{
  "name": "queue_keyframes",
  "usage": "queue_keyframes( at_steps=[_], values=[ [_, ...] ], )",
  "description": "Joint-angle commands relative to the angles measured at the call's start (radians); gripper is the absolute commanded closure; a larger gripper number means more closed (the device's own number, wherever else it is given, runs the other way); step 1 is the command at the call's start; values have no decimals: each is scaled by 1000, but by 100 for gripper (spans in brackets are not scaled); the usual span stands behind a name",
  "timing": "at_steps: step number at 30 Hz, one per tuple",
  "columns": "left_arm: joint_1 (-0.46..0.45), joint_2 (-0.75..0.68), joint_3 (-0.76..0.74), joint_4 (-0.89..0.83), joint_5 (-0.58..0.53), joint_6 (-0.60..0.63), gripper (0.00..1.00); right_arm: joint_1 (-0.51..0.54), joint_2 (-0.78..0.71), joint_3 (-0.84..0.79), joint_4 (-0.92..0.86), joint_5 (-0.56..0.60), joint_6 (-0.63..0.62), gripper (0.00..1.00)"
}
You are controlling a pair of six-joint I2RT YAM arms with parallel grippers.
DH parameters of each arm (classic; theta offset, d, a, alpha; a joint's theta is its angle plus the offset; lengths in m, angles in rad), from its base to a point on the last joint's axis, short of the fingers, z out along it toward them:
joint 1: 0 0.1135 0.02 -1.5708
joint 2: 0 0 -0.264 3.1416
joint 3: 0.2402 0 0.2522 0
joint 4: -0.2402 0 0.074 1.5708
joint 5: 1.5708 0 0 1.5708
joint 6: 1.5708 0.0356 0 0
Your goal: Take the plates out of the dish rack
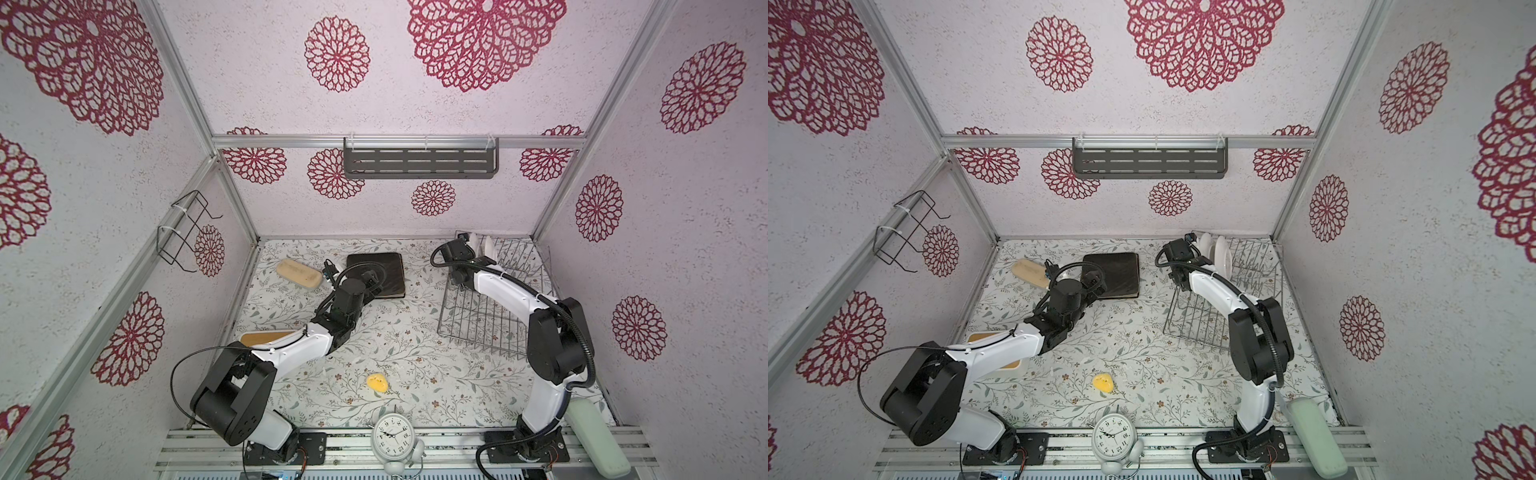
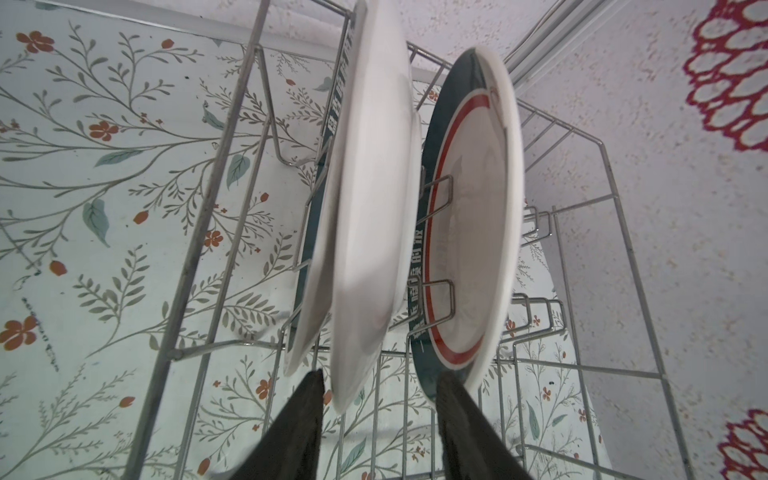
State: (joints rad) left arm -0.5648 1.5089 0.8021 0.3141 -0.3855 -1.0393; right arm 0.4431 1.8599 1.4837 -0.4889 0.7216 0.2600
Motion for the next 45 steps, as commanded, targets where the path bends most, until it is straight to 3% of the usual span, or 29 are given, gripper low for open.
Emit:
queue_keyframes(
  at_steps=[1,26,45],
  values=[
    [10,-14,-5,29,14,0,3,-14,-4,22,45,44,22,54],
    [14,1,-6,43,42,-18,3,-51,74,-22,221,118,24,58],
    [14,7,-4,54,57,-28,3,-40,68,-65,289,175,33,72]
  ],
)
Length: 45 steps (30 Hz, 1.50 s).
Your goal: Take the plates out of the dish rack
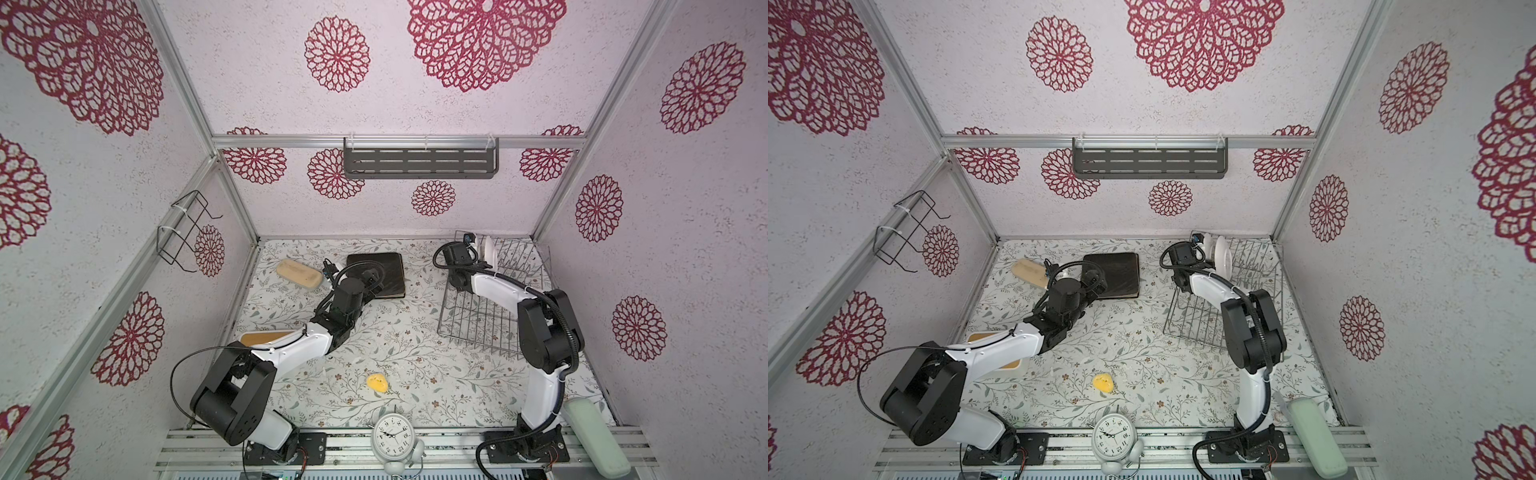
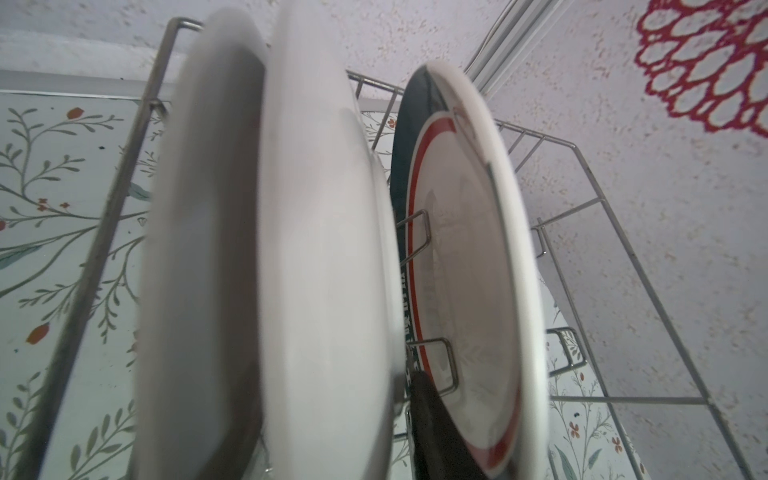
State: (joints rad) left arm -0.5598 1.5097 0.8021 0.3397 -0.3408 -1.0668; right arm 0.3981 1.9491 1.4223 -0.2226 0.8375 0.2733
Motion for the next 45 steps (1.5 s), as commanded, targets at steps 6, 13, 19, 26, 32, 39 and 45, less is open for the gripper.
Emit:
queue_keyframes(
  at_steps=[6,13,19,26,32,39,45],
  values=[
    [9,7,-2,28,17,-7,3,13,-31,-20,52,93,33,78],
    [9,0,-2,26,19,-7,3,16,-42,-28,63,128,40,83],
    [9,0,1,27,26,-10,3,26,-46,-29,73,161,36,85],
    [9,-7,-1,25,25,-10,3,39,-64,-33,95,209,13,89],
    [8,-9,-1,25,26,-9,3,45,-77,-45,128,230,-17,97],
    [9,-17,-3,27,25,-7,3,51,-97,-56,158,251,-44,100],
    [9,-18,0,27,25,-5,3,62,-122,-57,172,261,-62,100]
  ],
)
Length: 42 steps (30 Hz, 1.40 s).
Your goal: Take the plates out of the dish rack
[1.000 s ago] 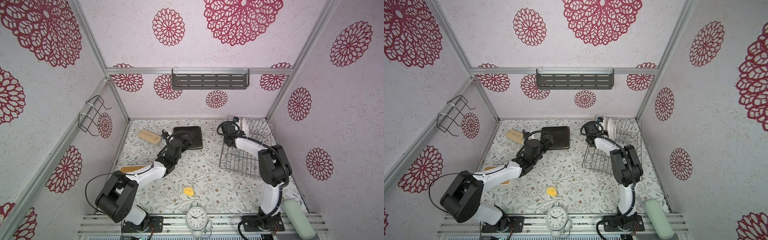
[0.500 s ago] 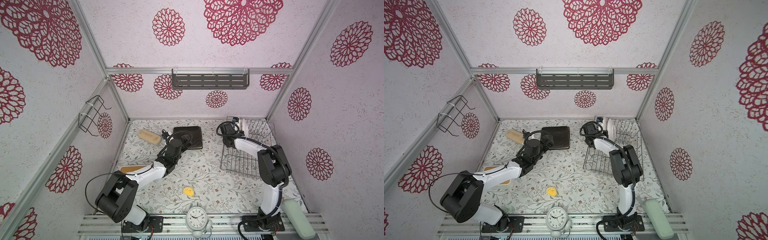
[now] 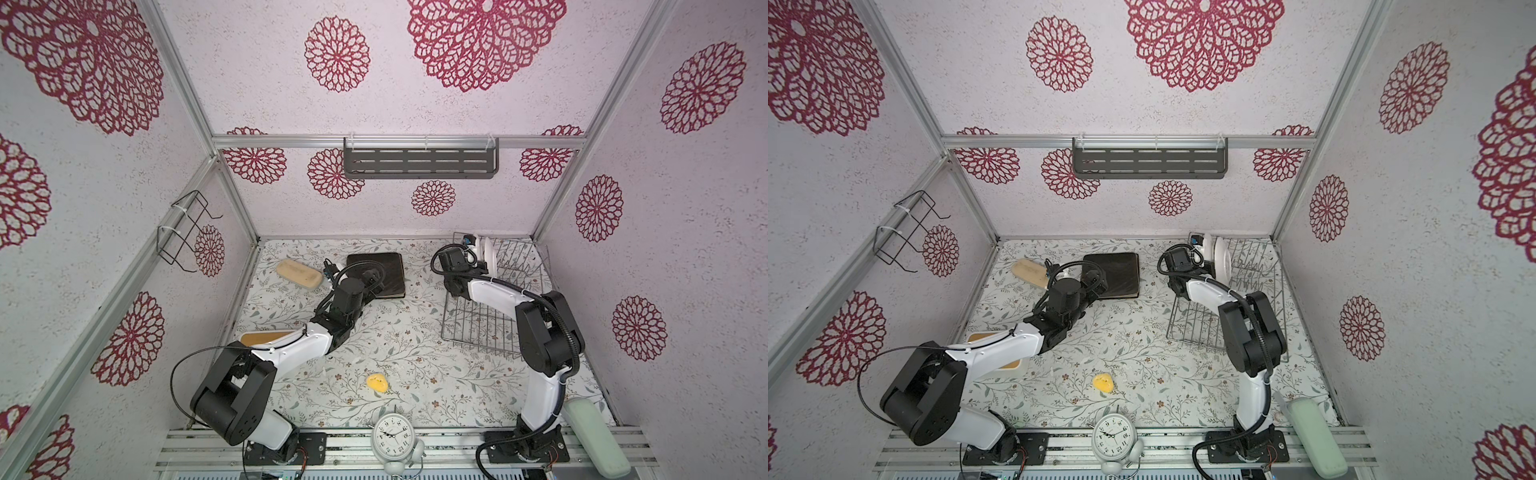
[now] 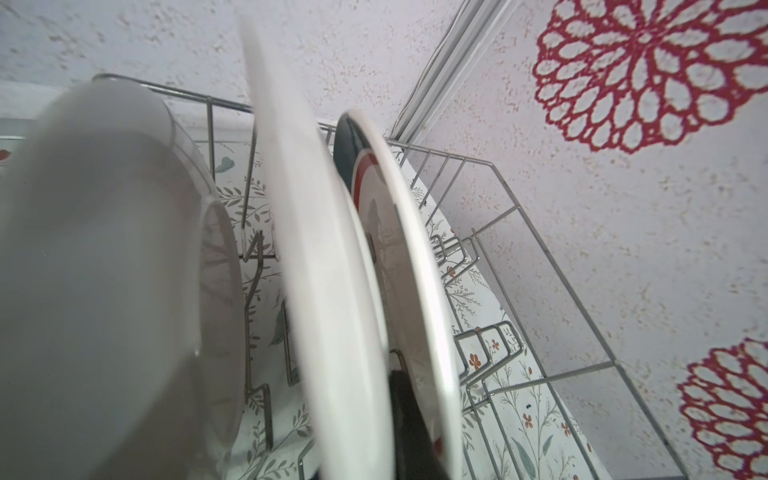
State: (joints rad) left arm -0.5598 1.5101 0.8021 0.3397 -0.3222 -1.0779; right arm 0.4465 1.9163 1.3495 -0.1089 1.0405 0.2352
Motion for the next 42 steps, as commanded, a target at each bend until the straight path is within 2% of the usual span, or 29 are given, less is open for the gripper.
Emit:
queue_keyframes(
  at_steps=[1,21,27,37,42],
  values=[
    [8,-19,1,27,7,6,3,16,-94,15,62,62,-30,100],
    [0,-23,-1,25,8,1,3,59,-205,-4,126,73,-102,100],
    [-1,-23,0,25,8,1,3,79,-246,-19,181,114,-150,100],
    [-3,-21,10,21,6,1,3,132,-367,-71,275,146,-232,100],
    [-3,-27,16,15,14,3,3,169,-470,-123,286,140,-232,100]
  ],
)
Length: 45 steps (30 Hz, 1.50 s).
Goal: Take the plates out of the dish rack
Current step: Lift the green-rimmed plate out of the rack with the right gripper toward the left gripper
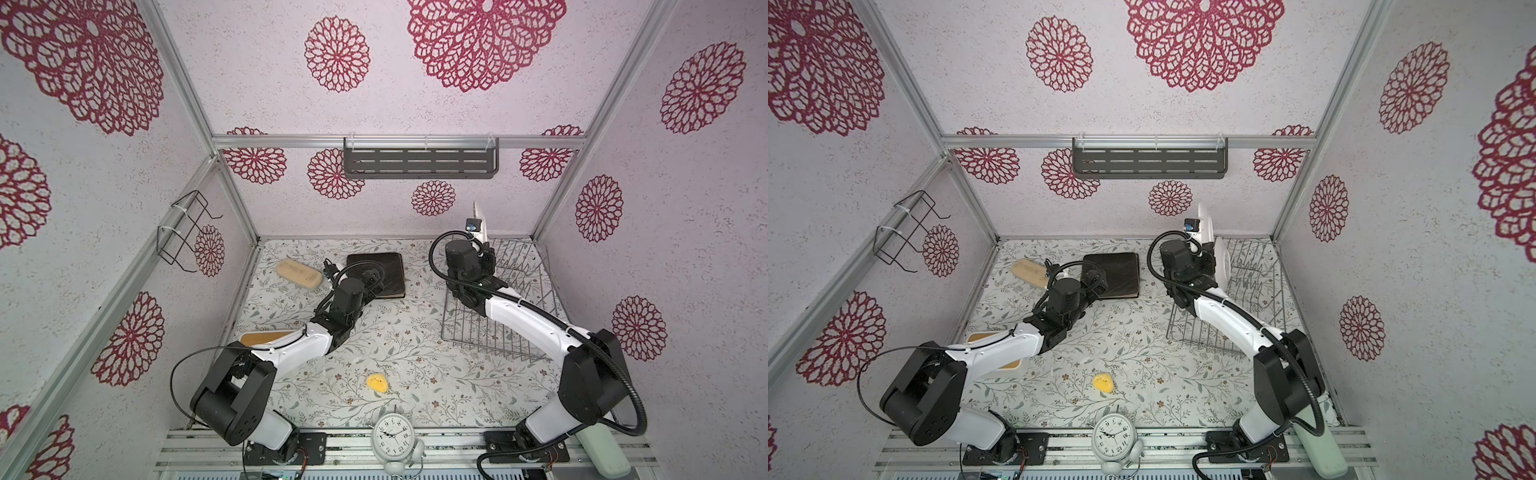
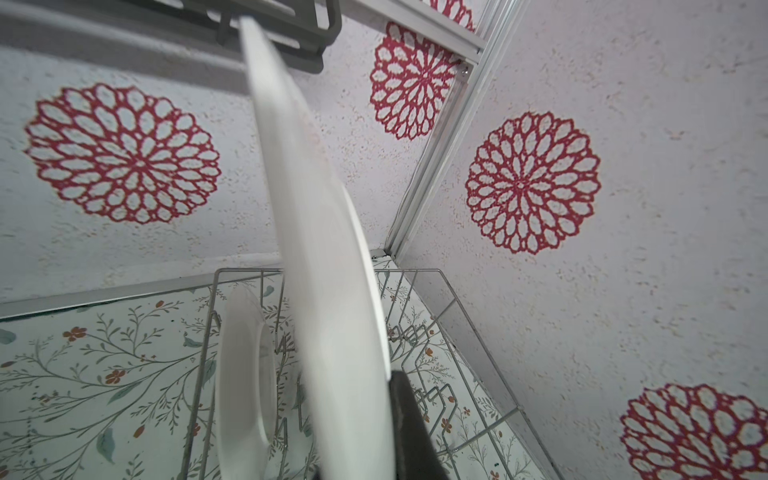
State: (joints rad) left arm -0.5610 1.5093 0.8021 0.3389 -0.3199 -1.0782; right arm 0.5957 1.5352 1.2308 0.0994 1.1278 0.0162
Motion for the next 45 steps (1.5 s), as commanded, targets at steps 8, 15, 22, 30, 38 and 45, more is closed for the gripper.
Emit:
queue_keyframes(
  at_steps=[8,15,22,30,38,45],
  values=[
    [-10,-19,49,11,64,63,3,30,-351,-150,-71,-201,237,100],
    [-15,21,103,16,150,73,3,-25,-569,-315,-104,-450,444,100],
    [-17,92,207,-17,246,92,3,-84,-750,-479,-68,-674,608,100],
    [-14,124,263,-33,310,108,3,-112,-879,-571,-82,-769,727,100],
    [7,153,290,-49,396,80,3,-114,-895,-594,-77,-842,803,100],
    [10,183,307,-41,440,70,3,-114,-901,-603,-76,-877,831,100]
  ],
)
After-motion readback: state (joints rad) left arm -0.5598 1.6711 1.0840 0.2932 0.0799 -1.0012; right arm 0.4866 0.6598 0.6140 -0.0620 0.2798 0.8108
